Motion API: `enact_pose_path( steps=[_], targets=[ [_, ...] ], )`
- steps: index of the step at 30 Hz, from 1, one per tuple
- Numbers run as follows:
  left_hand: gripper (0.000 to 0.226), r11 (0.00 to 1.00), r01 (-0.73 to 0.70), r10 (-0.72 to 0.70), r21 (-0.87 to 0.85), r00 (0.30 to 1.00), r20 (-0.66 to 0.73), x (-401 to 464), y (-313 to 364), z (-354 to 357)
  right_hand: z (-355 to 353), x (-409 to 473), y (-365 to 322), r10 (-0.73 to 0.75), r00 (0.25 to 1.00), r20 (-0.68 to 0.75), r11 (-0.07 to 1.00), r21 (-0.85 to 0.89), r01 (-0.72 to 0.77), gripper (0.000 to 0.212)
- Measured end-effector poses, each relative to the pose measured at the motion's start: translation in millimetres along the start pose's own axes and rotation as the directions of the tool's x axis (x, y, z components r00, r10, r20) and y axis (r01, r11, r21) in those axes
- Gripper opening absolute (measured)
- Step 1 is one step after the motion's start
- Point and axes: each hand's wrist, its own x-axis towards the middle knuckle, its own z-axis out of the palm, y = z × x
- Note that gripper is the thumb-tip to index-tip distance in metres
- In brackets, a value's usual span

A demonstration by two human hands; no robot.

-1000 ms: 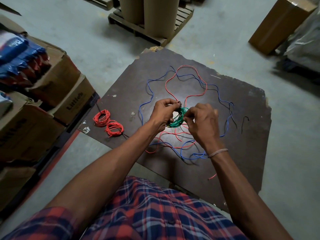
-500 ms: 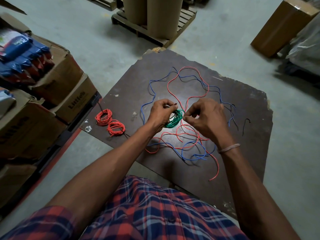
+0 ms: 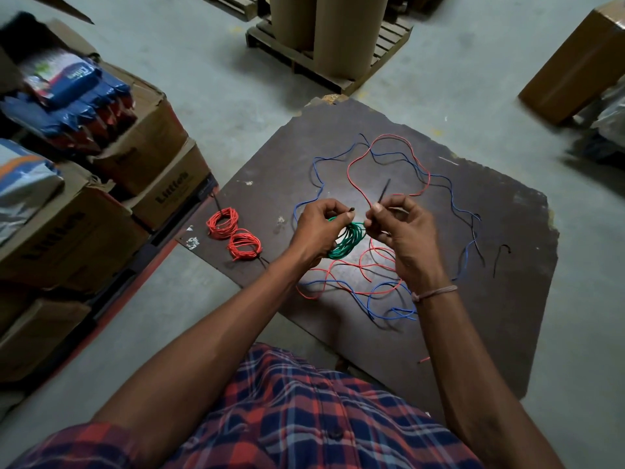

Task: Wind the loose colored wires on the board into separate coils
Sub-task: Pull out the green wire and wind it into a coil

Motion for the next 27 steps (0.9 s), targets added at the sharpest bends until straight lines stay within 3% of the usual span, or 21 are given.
enact_pose_path(
  steps=[5, 11, 21, 27],
  targets=[
    [0.009, 0.991, -0.056, 0.066, 0.124, 0.995, -0.081, -9, -5, -19, 23, -7, 14, -0.167, 0.984, -0.064, 0.941, -0.31, 0.139, 0.009],
    [0.006, 0.983, -0.066, 0.097, 0.168, 0.979, -0.181, -23, -10, -41, 48, -17, 21, -0.34, 0.94, -0.034, 0.761, -0.597, 0.253, 0.012],
    [0.01, 0.993, -0.039, 0.066, 0.108, 0.964, -0.256, -25, -17, -57, 72, -29, 15, -0.398, 0.917, 0.033, 0.663, -0.68, 0.312, 0.013],
    [0.006, 0.992, -0.045, 0.073, 0.116, 0.966, -0.25, -27, -16, -62, 77, -29, 14, -0.398, 0.917, 0.026, 0.658, -0.688, 0.305, 0.014]
  ],
)
